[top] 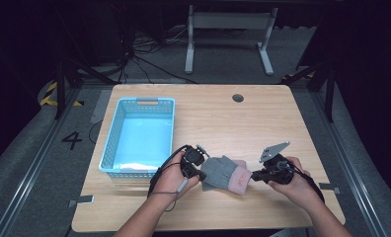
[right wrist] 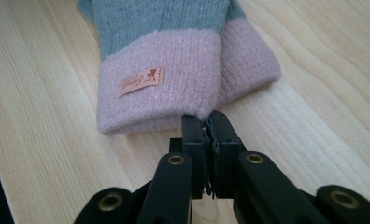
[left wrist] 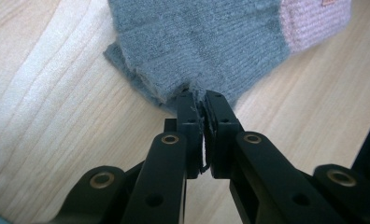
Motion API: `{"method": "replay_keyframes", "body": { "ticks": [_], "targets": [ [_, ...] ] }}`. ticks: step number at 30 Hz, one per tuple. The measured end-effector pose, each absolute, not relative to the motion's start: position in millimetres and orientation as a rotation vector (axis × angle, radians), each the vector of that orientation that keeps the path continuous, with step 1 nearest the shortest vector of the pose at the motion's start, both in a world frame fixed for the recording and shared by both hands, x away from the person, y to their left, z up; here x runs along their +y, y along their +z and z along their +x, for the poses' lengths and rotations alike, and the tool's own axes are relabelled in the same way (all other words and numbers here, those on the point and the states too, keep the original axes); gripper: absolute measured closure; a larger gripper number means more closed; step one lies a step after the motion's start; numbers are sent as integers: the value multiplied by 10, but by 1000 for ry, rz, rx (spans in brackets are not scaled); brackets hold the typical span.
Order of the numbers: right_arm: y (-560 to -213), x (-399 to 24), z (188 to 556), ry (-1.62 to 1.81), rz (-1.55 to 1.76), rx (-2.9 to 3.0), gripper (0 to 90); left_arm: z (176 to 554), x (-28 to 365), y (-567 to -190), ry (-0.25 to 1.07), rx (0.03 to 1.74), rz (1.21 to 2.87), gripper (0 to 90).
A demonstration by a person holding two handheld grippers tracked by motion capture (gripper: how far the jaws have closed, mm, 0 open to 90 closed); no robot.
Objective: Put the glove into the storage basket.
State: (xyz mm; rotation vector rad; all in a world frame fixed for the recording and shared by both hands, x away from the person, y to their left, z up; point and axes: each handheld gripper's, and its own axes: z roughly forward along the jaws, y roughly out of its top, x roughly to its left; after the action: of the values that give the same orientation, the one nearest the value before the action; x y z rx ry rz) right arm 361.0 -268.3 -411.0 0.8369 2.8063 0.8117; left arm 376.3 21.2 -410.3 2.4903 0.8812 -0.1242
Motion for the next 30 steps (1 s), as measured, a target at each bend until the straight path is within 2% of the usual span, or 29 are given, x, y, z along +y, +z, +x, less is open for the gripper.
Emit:
{"method": "replay_keyframes", "body": {
  "ticks": [15, 30],
  "targets": [
    [-3937, -2684, 3822, 865, 879, 2713, 878, 3602, 187, -4002, -123, 839, 2500, 860],
    [-4069, -2653, 3992, 847, 928, 2703, 881, 3590, 114, -4063, -125, 830, 2539, 861]
  ]
}}
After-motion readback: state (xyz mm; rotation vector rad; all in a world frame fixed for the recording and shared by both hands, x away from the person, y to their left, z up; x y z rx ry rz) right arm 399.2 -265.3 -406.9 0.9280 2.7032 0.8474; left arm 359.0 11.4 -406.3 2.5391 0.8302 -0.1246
